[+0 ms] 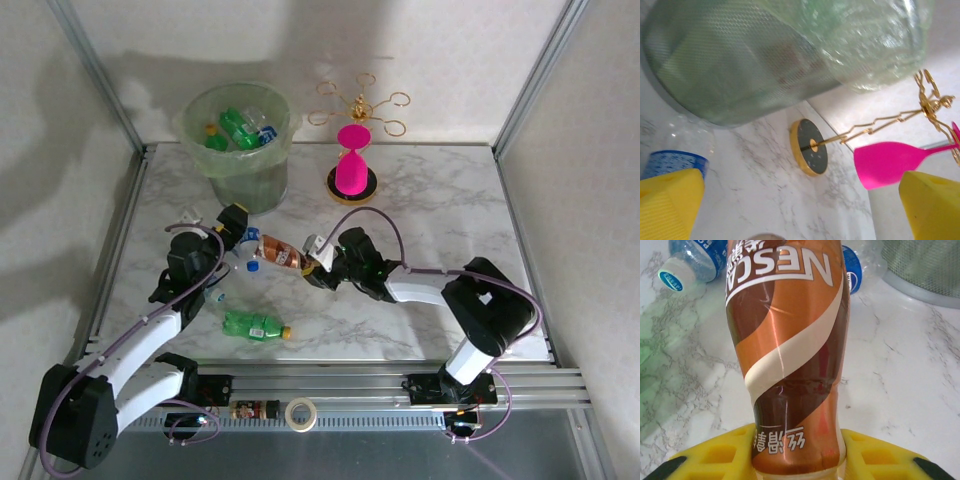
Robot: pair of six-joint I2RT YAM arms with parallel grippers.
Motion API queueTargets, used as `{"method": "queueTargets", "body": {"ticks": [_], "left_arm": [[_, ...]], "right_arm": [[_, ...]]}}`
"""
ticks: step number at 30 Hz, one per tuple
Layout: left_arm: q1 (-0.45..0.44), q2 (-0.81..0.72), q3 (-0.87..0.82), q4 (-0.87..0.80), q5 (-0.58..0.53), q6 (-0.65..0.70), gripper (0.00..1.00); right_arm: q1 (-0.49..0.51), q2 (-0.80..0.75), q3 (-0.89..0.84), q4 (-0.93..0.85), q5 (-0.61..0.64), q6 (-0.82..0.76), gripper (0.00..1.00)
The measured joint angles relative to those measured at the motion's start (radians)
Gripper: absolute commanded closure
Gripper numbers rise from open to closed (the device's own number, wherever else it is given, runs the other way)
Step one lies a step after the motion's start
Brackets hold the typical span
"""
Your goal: Put the plastic bottles in the bin
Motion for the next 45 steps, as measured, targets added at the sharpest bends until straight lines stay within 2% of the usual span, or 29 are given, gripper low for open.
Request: {"method": "queueTargets", "body": {"ticks": [11, 26, 30, 35, 37, 42, 45], "left_arm": [[-0.170, 0.076, 0.011, 0.063, -0.042, -0.070, 0.01], [-0.241, 0.241, 0.065, 0.162, -0.043, -0.096, 0.01], [-0.248, 0.273, 0.072, 0.185, -0.030, -0.100, 0.11], [-0.253, 0.300, 0.074, 0.224, -0.019, -0.108, 0.37], [-0.255, 0.302, 0.075, 0.237, -0.018, -0.108, 0.43], [-0.258, 0.305, 0.075, 0.242, -0.016, -0.107, 0.51], [-0.259, 0.305, 0.075, 0.242, -0.017, -0.107, 0.52]], "right_arm": [[-0.002, -0.014, 0.026, 0.020, 0.076, 0.196, 0.73], [-0.002, -0.063, 0.024, 0.128, 0.022, 0.309, 0.71], [0.000, -0.063, 0.022, 0.140, -0.001, 0.318, 0.70], [0.003, -0.063, 0.017, 0.149, -0.019, 0.324, 0.70], [0.003, -0.063, 0.013, 0.150, -0.023, 0.325, 0.69], [0.003, -0.064, 0.012, 0.150, -0.022, 0.325, 0.65], [0.003, -0.064, 0.012, 0.150, -0.021, 0.328, 0.57]]}}
